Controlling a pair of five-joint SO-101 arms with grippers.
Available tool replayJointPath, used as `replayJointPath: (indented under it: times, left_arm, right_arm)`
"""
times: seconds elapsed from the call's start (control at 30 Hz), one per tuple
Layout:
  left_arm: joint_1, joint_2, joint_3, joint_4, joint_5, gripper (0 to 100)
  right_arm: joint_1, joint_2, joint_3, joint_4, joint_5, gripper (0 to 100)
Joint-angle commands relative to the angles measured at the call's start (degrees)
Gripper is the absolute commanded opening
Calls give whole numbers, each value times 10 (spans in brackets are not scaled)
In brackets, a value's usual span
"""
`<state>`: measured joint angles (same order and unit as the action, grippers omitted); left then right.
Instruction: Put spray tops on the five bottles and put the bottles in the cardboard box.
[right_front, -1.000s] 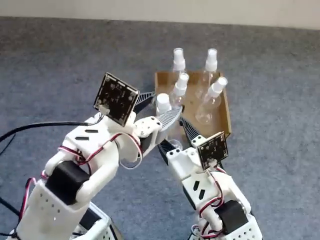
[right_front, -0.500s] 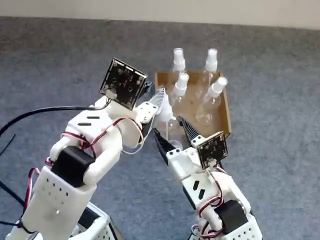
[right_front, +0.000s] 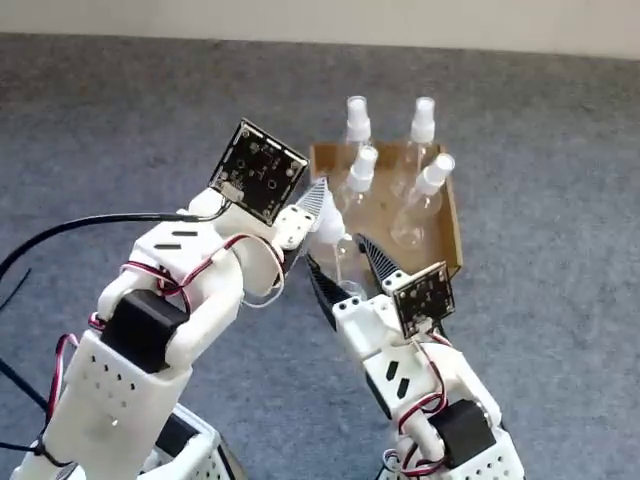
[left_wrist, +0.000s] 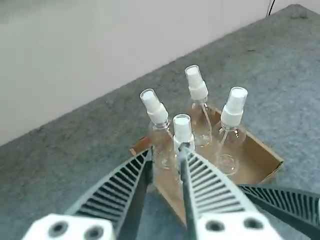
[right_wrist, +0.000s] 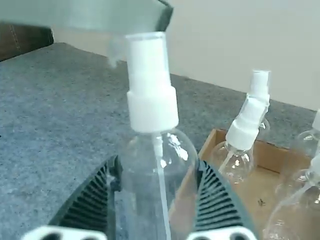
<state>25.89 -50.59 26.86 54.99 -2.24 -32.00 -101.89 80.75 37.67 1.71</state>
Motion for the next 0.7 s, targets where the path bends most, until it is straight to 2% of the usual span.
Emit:
replayJointPath:
  times: [0.0,0.13,0.3,0.5,0.67]
  left_arm:
    - [-74,-40,-49,24,-6,92]
    - [-158,-101,-37,65,-6,114]
    - [-218,-172,81,92,-6,192]
    - [-205,-277,263,69,-4,196]
    - [-175,-380,351,50,-3,197]
  right_arm:
    - [38,-1,-12,0,-2,5]
    - [57,26,-63,0,-2,5]
    - [57,187,-190,0,-2,5]
    - [52,448,-397,21,-4,7]
    - [-19,619,-574,102,-5,10]
